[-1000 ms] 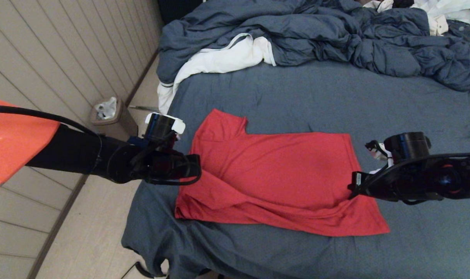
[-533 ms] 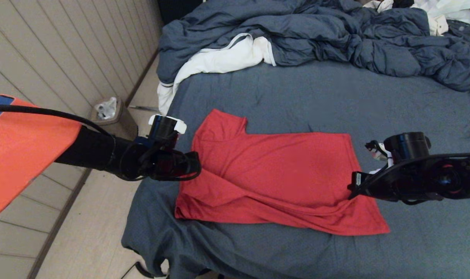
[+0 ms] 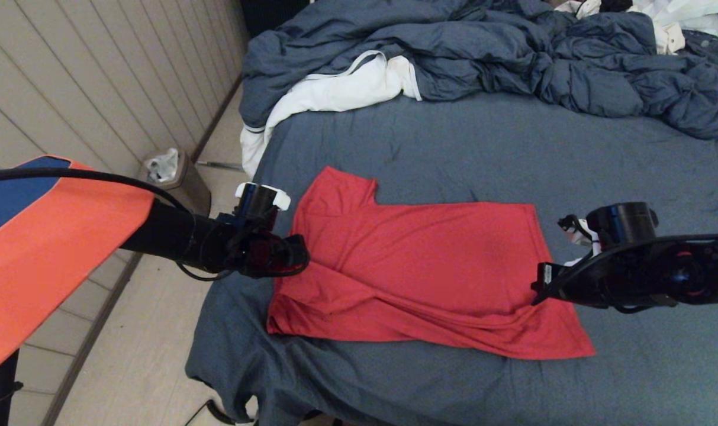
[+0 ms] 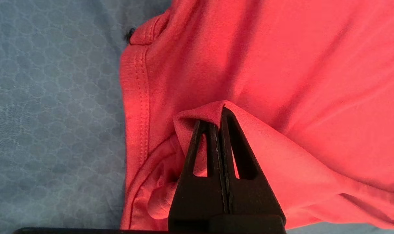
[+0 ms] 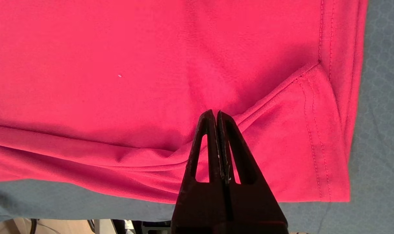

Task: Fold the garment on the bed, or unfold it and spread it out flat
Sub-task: Fold the red T-shirt

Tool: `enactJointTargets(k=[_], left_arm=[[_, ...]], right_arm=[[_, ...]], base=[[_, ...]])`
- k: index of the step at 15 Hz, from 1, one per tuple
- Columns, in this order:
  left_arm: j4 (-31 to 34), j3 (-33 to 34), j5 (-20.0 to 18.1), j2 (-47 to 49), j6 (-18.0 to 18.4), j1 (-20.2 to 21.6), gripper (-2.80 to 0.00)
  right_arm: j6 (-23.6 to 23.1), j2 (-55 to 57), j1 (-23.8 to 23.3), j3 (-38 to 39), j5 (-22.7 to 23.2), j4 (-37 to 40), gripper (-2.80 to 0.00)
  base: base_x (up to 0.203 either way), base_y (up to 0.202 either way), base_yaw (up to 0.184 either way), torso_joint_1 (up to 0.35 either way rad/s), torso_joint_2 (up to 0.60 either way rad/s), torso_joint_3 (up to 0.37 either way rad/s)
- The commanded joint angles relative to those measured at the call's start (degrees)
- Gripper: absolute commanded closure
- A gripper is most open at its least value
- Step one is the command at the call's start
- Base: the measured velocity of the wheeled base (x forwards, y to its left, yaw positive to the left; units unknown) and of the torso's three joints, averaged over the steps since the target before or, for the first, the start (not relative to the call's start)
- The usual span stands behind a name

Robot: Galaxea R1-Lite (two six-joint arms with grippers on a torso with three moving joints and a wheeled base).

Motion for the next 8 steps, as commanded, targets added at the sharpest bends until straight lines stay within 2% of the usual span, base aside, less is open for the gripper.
enactJointTargets(k=[1, 5, 8], left_arm=[[-0.16, 0.14, 0.24, -0.17, -0.23, 0.00, -2.80], [-0.52, 1.15, 1.05, -4.74, -1.02, 0.50, -2.80], [-0.44, 5.48, 1.43, -11.99, -1.17, 1.05, -2.80]], right_arm=[[0.07, 0.07, -0.01, 0.08, 0.06, -0.11, 0.00], [0.07, -0.02, 0.08, 0.13, 0.15, -0.13, 0.00], [0.07, -0.19, 0.08, 0.13, 0.15, -0.07, 0.00]], base=[[0.000, 0.000, 0.000, 0.000, 0.00, 0.000], [0.000, 0.000, 0.000, 0.000, 0.00, 0.000], [0.000, 0.000, 0.000, 0.000, 0.00, 0.000]])
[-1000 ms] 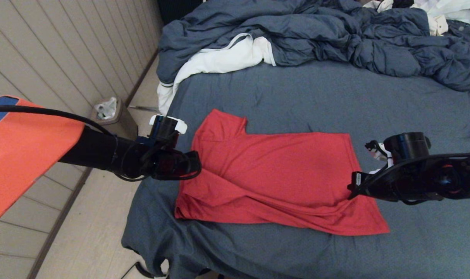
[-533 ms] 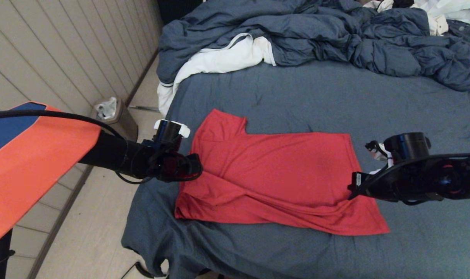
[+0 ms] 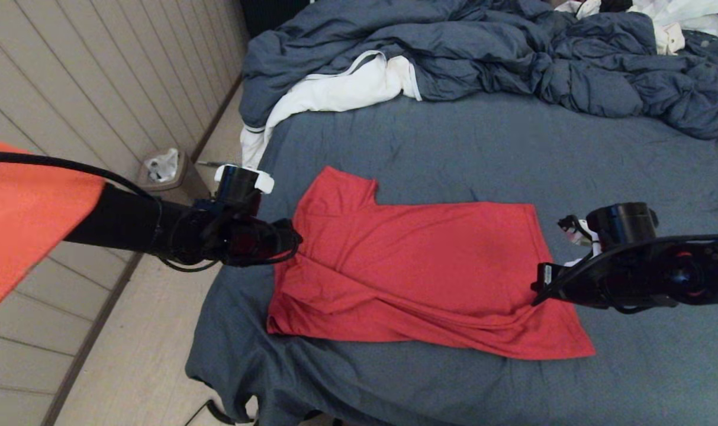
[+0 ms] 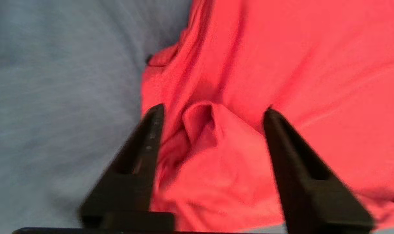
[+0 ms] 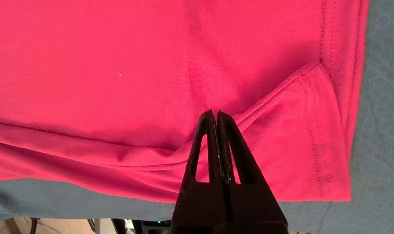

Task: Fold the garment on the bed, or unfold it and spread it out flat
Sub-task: Fold the red T-shirt

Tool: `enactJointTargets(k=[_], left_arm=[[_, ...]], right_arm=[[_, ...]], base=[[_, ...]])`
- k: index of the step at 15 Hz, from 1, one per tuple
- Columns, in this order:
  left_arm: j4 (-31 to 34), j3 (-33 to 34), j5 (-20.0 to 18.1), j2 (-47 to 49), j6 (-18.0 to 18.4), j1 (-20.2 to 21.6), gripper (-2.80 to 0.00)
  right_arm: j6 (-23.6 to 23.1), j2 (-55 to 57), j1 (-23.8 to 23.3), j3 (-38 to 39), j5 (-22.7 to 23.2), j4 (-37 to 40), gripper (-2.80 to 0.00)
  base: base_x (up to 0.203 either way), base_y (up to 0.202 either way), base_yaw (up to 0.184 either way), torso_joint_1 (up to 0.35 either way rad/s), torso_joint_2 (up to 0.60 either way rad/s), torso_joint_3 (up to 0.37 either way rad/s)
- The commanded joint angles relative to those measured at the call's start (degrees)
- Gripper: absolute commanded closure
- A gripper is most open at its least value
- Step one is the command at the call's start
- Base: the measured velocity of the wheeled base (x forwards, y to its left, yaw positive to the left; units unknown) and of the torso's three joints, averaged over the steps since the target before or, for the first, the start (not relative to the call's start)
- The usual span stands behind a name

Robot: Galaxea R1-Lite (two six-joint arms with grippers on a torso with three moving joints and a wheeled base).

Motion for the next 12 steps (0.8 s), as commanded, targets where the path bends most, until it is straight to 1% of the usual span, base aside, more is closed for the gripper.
enactJointTargets(k=[1, 5, 6, 8, 9, 12], left_arm=[[-0.05, 5.05, 0.07, -6.77, -0.17, 0.21, -2.80], [-0.33, 14.81, -0.06, -8.81, -0.36, 0.47, -2.80], [-1.57, 16.76, -0.14, -8.21, -0.38, 0.73, -2.80], [-7.83, 18.93, 0.10, -5.95, -0.13, 0.77, -2.80], [-9.52, 20.28, 0.17, -5.60, 0.24, 0.70, -2.80], [-9.93, 21.93, 0.14, -4.32, 1.30, -0.28, -2.80]], right_arm=[[0.07, -0.13, -0.03, 0.00, 0.07, -0.09, 0.00], [0.06, -0.04, -0.03, -0.09, 0.07, -0.09, 0.00], [0.06, 0.04, -0.03, 0.00, 0.07, -0.09, 0.00], [0.06, 0.07, 0.06, 0.26, 0.03, -0.09, 0.00], [0.06, 0.04, -0.02, 0.52, 0.07, -0.09, 0.00], [0.06, 0.31, 0.23, 0.96, 0.07, -0.62, 0.00]], base=[[0.000, 0.000, 0.000, 0.000, 0.00, 0.000], [0.000, 0.000, 0.000, 0.000, 0.00, 0.000], [0.000, 0.000, 0.000, 0.000, 0.00, 0.000], [0.000, 0.000, 0.000, 0.000, 0.00, 0.000], [0.000, 0.000, 0.000, 0.000, 0.00, 0.000], [0.000, 0.000, 0.000, 0.000, 0.00, 0.000]])
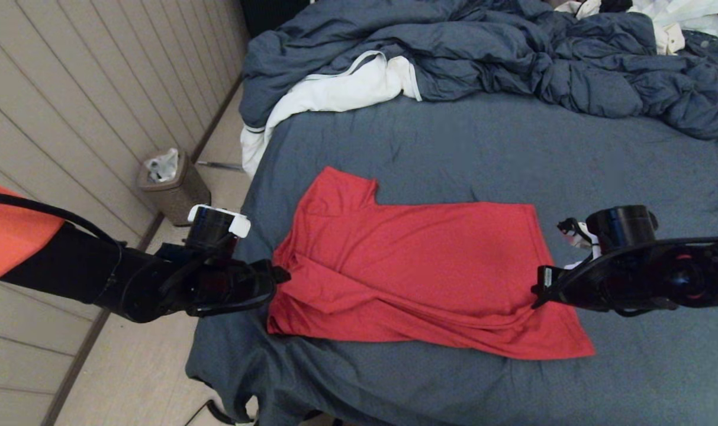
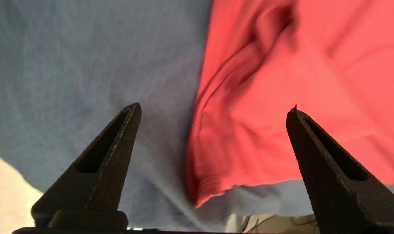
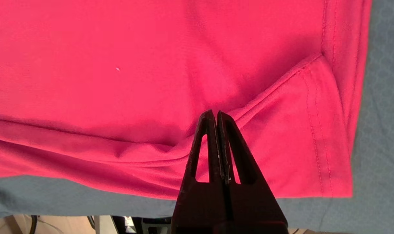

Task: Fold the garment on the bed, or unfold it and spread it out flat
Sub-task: Fold the red T-shirt

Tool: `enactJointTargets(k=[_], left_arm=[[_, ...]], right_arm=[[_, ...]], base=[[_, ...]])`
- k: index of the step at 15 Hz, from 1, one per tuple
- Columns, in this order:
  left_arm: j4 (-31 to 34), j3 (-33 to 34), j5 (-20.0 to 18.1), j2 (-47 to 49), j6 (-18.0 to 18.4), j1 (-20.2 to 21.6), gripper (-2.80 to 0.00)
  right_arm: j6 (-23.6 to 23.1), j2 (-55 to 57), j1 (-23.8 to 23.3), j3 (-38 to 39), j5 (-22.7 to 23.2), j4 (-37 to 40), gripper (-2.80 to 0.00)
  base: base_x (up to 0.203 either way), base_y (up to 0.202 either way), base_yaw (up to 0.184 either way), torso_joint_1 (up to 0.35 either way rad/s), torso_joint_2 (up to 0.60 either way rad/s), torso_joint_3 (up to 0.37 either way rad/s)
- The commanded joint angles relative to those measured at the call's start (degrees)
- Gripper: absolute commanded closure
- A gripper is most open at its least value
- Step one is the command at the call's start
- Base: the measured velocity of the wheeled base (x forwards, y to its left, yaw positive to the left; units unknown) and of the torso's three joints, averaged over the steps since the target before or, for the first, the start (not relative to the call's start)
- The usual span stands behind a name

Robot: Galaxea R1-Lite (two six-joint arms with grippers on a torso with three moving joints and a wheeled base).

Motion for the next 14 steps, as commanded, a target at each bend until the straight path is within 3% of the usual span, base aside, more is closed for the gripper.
enactJointTargets(k=[1, 4, 7, 11, 14], left_arm=[[-0.45, 1.51, 0.12, 2.18, 0.14, -1.41, -2.80], [-0.54, 2.03, 0.09, 1.21, 0.16, -1.72, -2.80], [-0.57, 2.49, 0.00, 0.68, 0.16, -1.73, -2.80], [-0.57, 2.63, 0.00, -0.90, 0.18, -1.65, -2.80], [-0.92, 2.46, 0.00, -0.04, 0.16, -1.56, -2.80]], right_arm=[[0.08, 0.29, 0.06, 0.60, 0.07, -1.33, 0.00], [0.08, -0.48, 0.15, 2.26, -0.19, -5.18, 0.00], [-1.27, -10.61, 0.81, 4.96, -1.69, -5.51, 0.00], [-9.05, -31.34, 3.76, 10.71, -7.88, -5.60, 0.00], [-12.51, -36.56, 6.62, 12.92, -13.48, -5.78, 0.00]], base=[[0.000, 0.000, 0.000, 0.000, 0.00, 0.000], [0.000, 0.000, 0.000, 0.000, 0.00, 0.000], [0.000, 0.000, 0.000, 0.000, 0.00, 0.000], [0.000, 0.000, 0.000, 0.000, 0.00, 0.000], [0.000, 0.000, 0.000, 0.000, 0.00, 0.000]])
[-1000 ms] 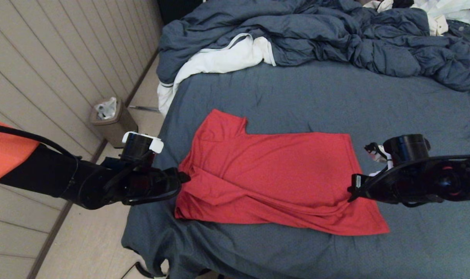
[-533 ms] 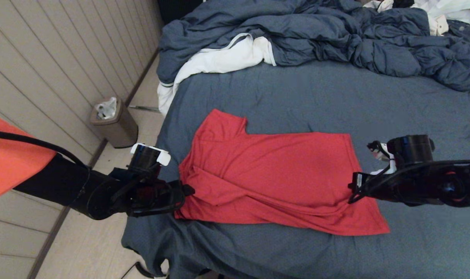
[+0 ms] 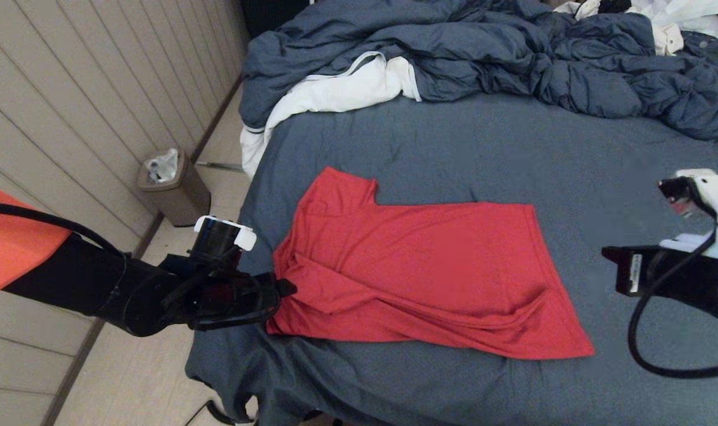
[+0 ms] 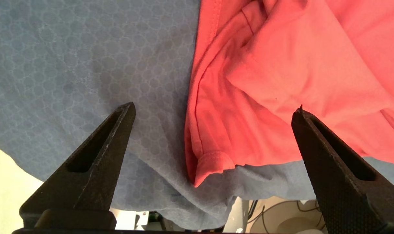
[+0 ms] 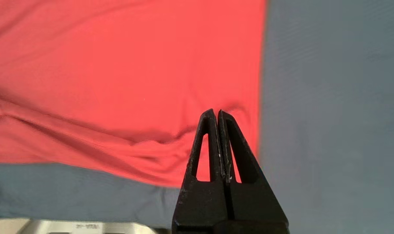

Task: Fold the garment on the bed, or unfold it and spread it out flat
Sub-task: Fold the red T-shirt

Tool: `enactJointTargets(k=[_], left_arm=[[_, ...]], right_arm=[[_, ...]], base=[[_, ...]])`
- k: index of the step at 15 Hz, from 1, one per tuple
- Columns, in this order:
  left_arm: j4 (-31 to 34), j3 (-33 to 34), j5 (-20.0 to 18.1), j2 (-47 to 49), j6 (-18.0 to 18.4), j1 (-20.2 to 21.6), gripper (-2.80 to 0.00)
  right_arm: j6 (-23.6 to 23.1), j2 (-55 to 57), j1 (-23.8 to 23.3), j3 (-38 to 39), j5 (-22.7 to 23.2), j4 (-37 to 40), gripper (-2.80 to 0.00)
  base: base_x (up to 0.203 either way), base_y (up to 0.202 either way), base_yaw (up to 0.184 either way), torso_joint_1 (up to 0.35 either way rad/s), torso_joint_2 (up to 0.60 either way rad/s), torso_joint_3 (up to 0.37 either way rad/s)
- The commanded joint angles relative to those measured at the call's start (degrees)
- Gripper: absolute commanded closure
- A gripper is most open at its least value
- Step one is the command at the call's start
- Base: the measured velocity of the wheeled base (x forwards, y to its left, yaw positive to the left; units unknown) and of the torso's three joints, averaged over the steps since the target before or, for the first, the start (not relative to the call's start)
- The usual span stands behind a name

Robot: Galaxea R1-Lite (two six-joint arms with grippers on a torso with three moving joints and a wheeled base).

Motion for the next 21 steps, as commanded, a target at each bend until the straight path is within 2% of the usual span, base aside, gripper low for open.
enactJointTargets(k=[1, 5, 8, 10, 12, 13, 18, 21], left_arm=[[-0.41, -0.03, 0.06, 0.40, -0.21, -0.01, -2.80], [-0.51, -0.05, 0.06, 2.34, -0.34, -0.01, -2.80], [-2.41, 0.79, 0.06, 2.83, -0.42, -0.17, -2.80], [-2.59, 1.11, 0.06, 2.78, -0.57, -0.62, -2.80], [-3.36, 1.12, 0.06, 3.19, -0.84, -0.62, -2.80], [-3.61, 1.33, 0.06, 3.39, -0.92, -0.62, -2.80], [-3.66, 2.26, -0.10, 2.60, -0.92, -0.78, -2.80], [-3.66, 2.10, -0.03, 3.10, -0.92, -0.80, -2.80]], right_arm=[[-0.37, -3.40, 1.29, 0.85, -0.93, -0.47, 0.00], [-0.66, 12.06, 1.96, 2.17, -1.43, -9.28, 0.00], [1.04, 21.52, 4.76, 0.50, -0.12, -11.63, 0.00], [4.27, 27.02, 9.00, -4.27, 0.36, -8.78, 0.00], [8.25, 29.92, 13.60, -8.23, 1.36, 0.67, 0.00], [9.82, 31.25, 14.57, -8.81, 3.52, 3.12, 0.00], [9.04, 36.10, 13.96, -6.37, 5.28, 3.28, 0.00], [8.84, 39.06, 12.99, -7.77, 5.66, 3.15, 0.00]], base=[[0.000, 0.000, 0.000, 0.000, 0.00, 0.000], [0.000, 0.000, 0.000, 0.000, 0.00, 0.000], [0.000, 0.000, 0.000, 0.000, 0.00, 0.000], [0.000, 0.000, 0.000, 0.000, 0.00, 0.000], [0.000, 0.000, 0.000, 0.000, 0.00, 0.000], [0.000, 0.000, 0.000, 0.000, 0.00, 0.000], [0.000, 0.000, 0.000, 0.000, 0.00, 0.000], [0.000, 0.000, 0.000, 0.000, 0.00, 0.000]])
